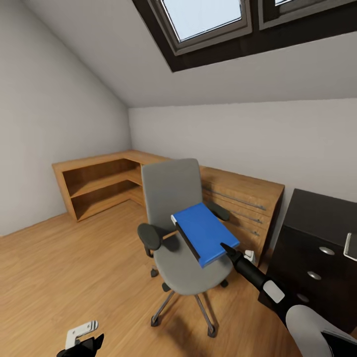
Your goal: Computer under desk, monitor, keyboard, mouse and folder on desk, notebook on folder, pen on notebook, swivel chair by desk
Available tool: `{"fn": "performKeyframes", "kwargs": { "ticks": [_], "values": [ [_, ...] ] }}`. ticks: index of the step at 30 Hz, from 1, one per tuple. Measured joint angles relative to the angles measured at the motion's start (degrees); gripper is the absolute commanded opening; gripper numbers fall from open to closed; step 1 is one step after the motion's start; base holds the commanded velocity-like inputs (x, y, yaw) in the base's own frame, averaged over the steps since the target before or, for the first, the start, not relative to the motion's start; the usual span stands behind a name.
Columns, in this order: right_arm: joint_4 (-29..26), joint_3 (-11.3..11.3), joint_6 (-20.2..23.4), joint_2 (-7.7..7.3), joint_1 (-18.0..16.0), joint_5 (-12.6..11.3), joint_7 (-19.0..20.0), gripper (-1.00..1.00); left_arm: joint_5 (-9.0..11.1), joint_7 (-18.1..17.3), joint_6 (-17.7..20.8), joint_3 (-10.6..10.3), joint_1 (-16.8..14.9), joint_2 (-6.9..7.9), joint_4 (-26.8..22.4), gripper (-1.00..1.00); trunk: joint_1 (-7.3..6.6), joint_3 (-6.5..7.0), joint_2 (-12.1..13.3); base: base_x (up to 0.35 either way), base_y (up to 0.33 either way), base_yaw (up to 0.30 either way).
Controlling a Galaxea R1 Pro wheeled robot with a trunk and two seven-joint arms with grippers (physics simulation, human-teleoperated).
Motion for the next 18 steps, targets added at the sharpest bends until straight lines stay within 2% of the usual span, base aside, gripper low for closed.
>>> {"fn": "performKeyframes", "kwargs": {
  "ticks": [5,7,11,14,15,18],
  "values": [
    [-0.02,-0.01,0.04,-0.11,0.0,0.04,0.02,-1.0,0.12,0.03,-0.33,0.24,0.0,-0.02,0.22,1.0,-1.1,0.9,2.01,0.0,0.0,0.0],
    [-0.07,0.03,0.16,-0.16,0.0,0.06,0.01,-1.0,0.1,0.03,-1.78,0.38,0.0,-0.05,0.33,1.0,-1.54,1.26,2.81,0.0,0.0,0.0],
    [-0.14,0.18,0.57,-0.17,0.0,0.1,-0.13,-1.0,0.09,0.07,-6.76,0.43,0.0,-0.08,2.68,1.0,-2.42,1.97,4.41,0.0,0.0,0.0],
    [-0.19,0.25,1.44,-0.19,0.0,0.13,-0.29,-1.0,0.04,0.1,-11.95,0.32,0.0,-0.09,6.48,1.0,-3.08,2.51,5.62,0.0,0.0,0.0],
    [-0.23,0.3,2.22,-0.2,0.0,0.19,-0.32,-1.0,0.03,0.13,-14.6,0.29,-0.01,-0.07,8.22,1.0,-3.3,2.69,6.02,0.0,0.0,0.0],
    [-0.43,0.35,4.64,-0.27,0.0,0.31,-0.39,-1.0,0.02,0.34,-19.03,0.3,-0.01,-0.09,10.59,1.0,-3.95,3.23,7.22,0.0,0.0,0.0]
  ]
}}
